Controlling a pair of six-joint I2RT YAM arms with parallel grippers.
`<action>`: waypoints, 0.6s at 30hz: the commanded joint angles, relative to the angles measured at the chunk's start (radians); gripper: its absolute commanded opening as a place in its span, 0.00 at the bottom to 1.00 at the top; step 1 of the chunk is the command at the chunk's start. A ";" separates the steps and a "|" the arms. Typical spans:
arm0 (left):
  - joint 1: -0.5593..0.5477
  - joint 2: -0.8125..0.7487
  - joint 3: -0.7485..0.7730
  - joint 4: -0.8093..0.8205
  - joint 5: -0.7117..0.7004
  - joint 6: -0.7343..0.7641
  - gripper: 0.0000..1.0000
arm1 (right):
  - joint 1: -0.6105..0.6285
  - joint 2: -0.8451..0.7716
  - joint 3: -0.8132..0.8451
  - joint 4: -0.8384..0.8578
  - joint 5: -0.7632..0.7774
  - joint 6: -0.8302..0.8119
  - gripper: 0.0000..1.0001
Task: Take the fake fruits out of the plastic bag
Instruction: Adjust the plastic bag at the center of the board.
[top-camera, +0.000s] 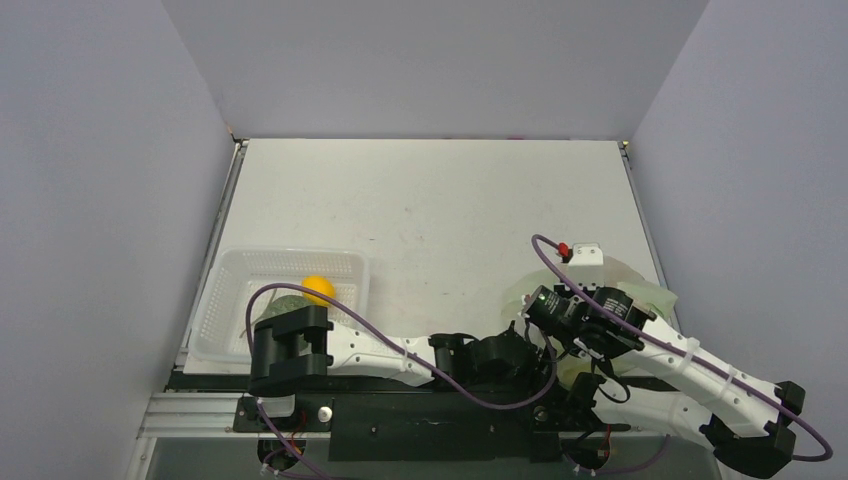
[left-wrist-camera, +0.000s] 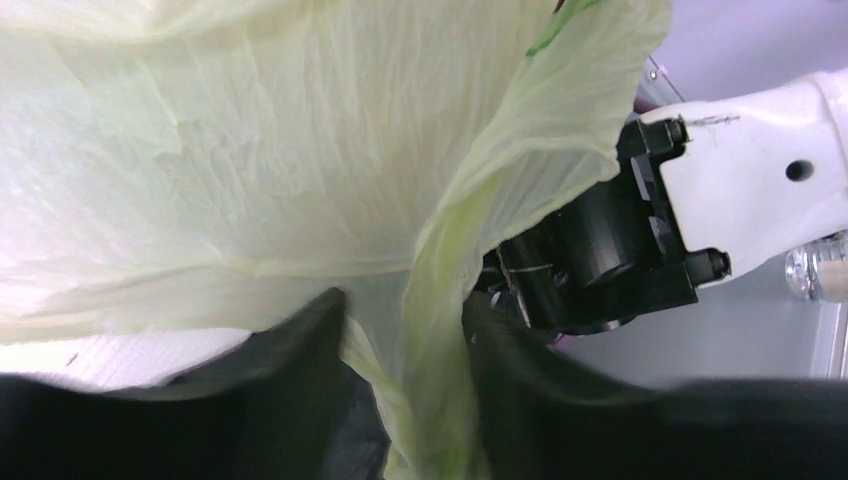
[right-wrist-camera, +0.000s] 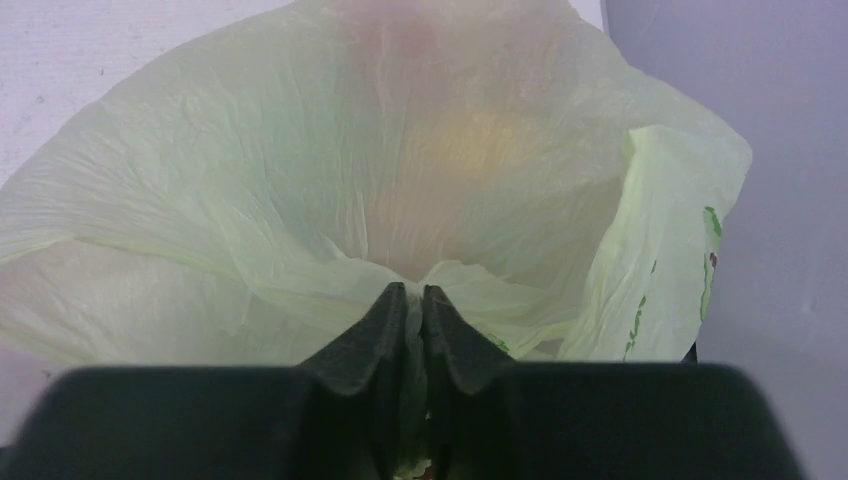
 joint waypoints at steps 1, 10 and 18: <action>0.000 0.000 0.044 0.087 0.012 0.058 0.15 | -0.019 -0.015 0.071 0.079 0.055 0.016 0.00; -0.050 -0.086 -0.030 0.084 -0.034 0.082 0.00 | -0.294 0.027 0.300 0.455 0.073 -0.267 0.00; -0.079 -0.127 -0.074 0.135 0.011 0.062 0.00 | -0.515 0.215 0.491 0.674 -0.066 -0.490 0.00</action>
